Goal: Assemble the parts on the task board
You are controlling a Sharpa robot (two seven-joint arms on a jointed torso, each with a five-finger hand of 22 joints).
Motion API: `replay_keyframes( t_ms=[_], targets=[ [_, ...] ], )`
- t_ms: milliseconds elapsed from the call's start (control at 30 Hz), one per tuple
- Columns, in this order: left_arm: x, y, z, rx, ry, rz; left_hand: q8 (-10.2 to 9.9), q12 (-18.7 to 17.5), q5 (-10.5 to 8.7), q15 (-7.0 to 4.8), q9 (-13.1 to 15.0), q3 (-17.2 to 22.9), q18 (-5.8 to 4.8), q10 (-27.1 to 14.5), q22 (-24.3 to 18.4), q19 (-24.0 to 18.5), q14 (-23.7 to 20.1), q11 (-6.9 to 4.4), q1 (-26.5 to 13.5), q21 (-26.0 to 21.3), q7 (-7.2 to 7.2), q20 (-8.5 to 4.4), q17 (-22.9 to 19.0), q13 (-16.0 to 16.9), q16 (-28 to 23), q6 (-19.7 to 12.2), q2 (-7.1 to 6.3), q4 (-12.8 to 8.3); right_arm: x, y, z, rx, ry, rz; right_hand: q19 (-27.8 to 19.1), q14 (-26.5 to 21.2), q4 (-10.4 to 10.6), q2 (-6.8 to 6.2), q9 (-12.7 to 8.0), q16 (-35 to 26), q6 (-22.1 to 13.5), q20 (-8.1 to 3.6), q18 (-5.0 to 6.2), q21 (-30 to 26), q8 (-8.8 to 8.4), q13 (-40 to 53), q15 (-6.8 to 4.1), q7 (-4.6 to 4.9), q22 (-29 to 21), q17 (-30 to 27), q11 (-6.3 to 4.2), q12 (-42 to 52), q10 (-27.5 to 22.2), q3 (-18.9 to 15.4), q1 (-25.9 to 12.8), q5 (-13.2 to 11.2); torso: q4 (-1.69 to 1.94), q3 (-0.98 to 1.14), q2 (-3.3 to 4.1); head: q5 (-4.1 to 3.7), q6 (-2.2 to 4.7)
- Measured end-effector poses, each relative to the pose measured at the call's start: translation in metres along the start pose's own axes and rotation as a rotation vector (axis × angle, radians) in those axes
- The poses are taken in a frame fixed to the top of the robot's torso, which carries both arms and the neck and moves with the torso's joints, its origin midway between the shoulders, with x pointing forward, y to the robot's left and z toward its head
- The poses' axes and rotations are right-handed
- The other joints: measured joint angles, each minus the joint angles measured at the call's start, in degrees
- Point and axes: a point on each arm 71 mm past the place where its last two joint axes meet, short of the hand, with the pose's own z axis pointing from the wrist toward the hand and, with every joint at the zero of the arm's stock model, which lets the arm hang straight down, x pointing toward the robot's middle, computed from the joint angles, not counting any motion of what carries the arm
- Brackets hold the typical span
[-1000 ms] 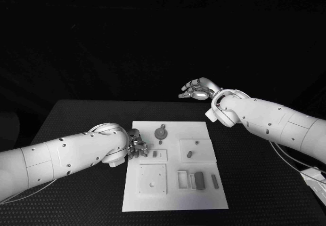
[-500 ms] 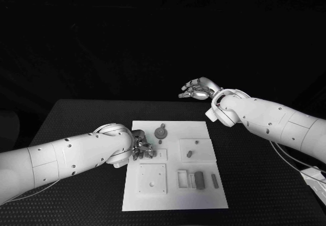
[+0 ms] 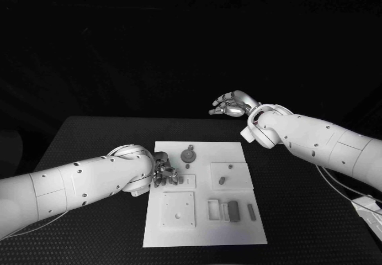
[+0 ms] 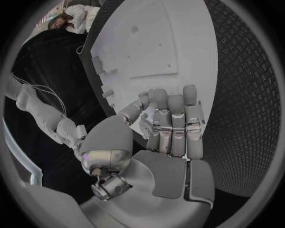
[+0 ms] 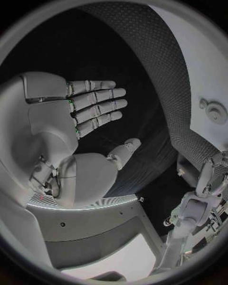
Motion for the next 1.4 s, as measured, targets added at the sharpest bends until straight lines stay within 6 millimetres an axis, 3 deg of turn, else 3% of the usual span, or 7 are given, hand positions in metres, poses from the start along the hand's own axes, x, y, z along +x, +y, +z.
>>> replay_keyframes(
  t_ms=[200,433,567,900,933,1200,1400],
  targets=[
    [-0.003,0.006,-0.001,-0.008,-0.009,0.003,0.0,0.3,0.64,0.01,0.0,0.0,0.0,0.2,0.0,0.2,0.0,-0.18,0.0,0.3,-0.12,-0.02,-0.2,0.1,0.2,0.1,0.0,0.0,0.0,0.0,0.0,0.001,0.001,0.001,0.0,0.0,0.0,0.0,0.0,0.0,0.0,0.0,0.0,0.0,0.0,-0.1,0.0,0.0,0.0,0.0,0.0,0.0,0.0,0.0,0.0,0.0,-0.02,-0.02,0.0,-0.01,-0.11],
    [-0.006,0.014,-0.002,-0.023,-0.022,0.006,0.4,1.8,4.23,-0.4,0.1,-0.3,0.0,0.4,0.0,0.4,0.4,-0.41,0.0,1.6,0.03,-0.24,-0.5,0.5,2.2,0.6,0.0,0.0,0.001,-0.001,0.0,0.001,0.001,0.001,0.0,0.0,0.0,-0.16,0.0,0.0,0.0,0.0,0.0,0.0,0.0,0.0,0.0,0.0,0.0,0.0,0.21,0.0,0.2,0.0,0.2,0.0,-0.01,-0.02,-0.01,-0.09,-0.23],
    [-0.005,0.016,-0.002,-0.026,-0.022,0.008,0.4,3.1,4.31,-0.68,0.1,-0.3,0.0,0.6,0.0,0.6,0.7,-0.57,-0.1,2.9,0.01,-0.24,-0.7,0.9,3.8,0.6,-0.07,0.0,0.001,-0.001,-0.001,0.002,0.002,0.001,0.0,0.0,0.0,-0.23,0.0,0.0,0.0,0.0,0.0,0.0,0.21,-0.1,0.0,0.0,0.1,-0.1,0.2,0.0,0.2,0.0,0.2,0.0,0.0,-0.02,-0.02,-0.13,-0.33],
    [-0.005,0.016,-0.002,-0.026,-0.025,0.018,0.7,4.1,6.97,-0.91,0.1,-0.5,0.0,0.8,0.0,0.8,0.5,-0.72,-0.8,4.0,-0.16,-0.46,-1.1,1.1,5.1,0.8,-1.18,0.0,0.001,-0.002,-0.001,0.003,0.003,0.002,0.0,0.0,0.0,-0.23,0.0,0.0,0.0,0.0,0.0,0.0,0.21,-0.2,-0.01,0.0,0.1,0.0,0.21,0.0,0.2,0.0,0.2,0.0,-0.02,-0.01,0.0,-0.11,-0.35],
    [-0.005,0.015,-0.002,-0.026,-0.025,0.019,0.9,4.3,7.93,-0.91,0.1,-0.5,0.0,0.8,0.0,0.9,0.5,-0.72,-0.8,4.3,-0.16,-0.52,-1.1,1.1,5.1,0.8,-1.18,0.0,0.001,-0.002,-0.001,0.003,0.003,0.002,0.0,0.0,0.0,-0.23,-0.1,0.0,0.0,0.0,0.01,0.0,0.21,-0.2,-0.01,0.0,0.1,0.0,0.2,0.0,0.2,0.0,0.2,0.0,-0.02,-0.01,0.0,-0.1,-0.35],
    [-0.005,0.012,0.0,-0.026,-0.03,0.026,3.3,5.2,9.53,-0.92,0.3,-0.6,0.0,0.9,0.0,0.9,0.5,-0.72,-0.8,5.3,-0.18,-0.51,-1.6,1.2,6.1,0.8,-1.18,-0.1,0.002,-0.002,-0.001,0.003,0.004,0.003,0.0,0.0,0.2,-0.23,0.0,0.0,0.0,0.0,0.0,0.0,0.21,-0.2,-0.01,0.0,0.2,0.0,-0.01,0.0,0.4,-0.2,0.2,0.0,-0.04,0.03,0.02,-0.07,-0.36],
    [-0.005,0.008,0.002,-0.031,-0.034,0.04,6.2,6.7,12.55,-1.23,0.6,-0.6,0.0,0.9,0.0,1.0,0.8,-0.71,-1.2,7.2,-0.21,-0.43,-2.0,1.4,8.0,0.8,-1.64,-0.1,0.002,-0.001,-0.001,0.003,0.005,0.003,0.0,0.0,0.2,-0.23,0.0,0.0,0.0,0.0,0.01,0.0,0.2,-0.2,-0.01,0.0,0.2,-0.1,-0.01,0.0,0.4,-0.2,0.2,0.0,-0.05,0.06,0.04,0.01,-0.36]
  ],
)
